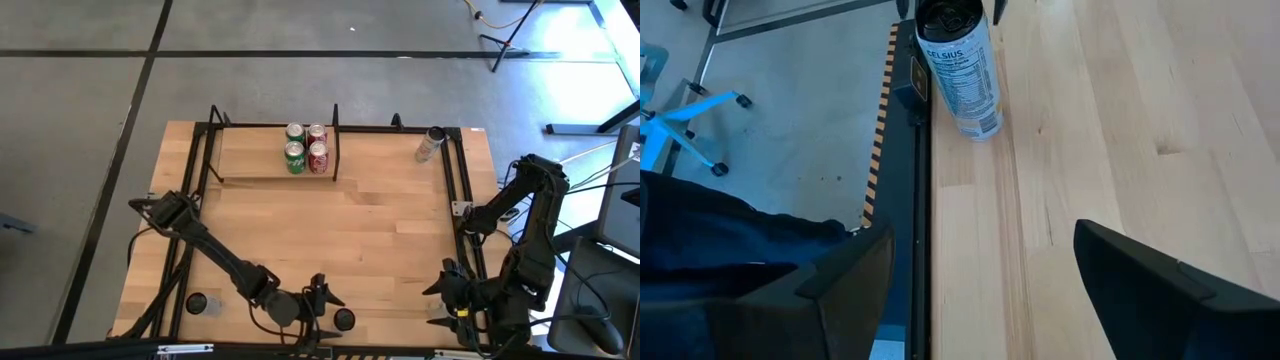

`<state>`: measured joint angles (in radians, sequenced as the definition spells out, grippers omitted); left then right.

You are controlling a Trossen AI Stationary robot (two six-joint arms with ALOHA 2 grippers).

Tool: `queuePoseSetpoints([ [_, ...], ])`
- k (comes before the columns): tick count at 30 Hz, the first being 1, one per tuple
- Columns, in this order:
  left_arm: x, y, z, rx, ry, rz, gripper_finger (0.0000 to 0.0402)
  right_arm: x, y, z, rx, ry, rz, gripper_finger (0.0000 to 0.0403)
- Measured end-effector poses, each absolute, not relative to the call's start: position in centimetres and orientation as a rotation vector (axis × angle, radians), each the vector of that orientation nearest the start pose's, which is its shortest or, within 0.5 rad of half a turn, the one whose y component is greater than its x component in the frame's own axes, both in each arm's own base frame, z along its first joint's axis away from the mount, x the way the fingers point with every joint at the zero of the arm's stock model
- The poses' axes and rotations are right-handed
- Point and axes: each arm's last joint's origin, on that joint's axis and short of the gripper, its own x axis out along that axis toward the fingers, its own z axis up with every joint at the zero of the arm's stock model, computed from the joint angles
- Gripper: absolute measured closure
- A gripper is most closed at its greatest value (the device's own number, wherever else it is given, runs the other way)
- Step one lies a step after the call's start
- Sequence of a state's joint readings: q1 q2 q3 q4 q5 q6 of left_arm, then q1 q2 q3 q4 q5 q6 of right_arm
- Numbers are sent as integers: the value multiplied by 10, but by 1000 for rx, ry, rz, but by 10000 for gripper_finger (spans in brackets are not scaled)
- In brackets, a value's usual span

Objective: Place canned beverage on shelf
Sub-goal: Put the right white-yellow soda can on the shelf

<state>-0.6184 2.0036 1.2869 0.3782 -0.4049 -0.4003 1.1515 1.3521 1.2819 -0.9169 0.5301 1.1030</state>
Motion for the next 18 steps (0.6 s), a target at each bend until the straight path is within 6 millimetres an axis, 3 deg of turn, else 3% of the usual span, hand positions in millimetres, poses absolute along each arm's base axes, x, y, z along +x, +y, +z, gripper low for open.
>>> queuePoseSetpoints([
  [18,383,-243,170,-254,300,-88,64,120,233,326,275,852,124,105],
])
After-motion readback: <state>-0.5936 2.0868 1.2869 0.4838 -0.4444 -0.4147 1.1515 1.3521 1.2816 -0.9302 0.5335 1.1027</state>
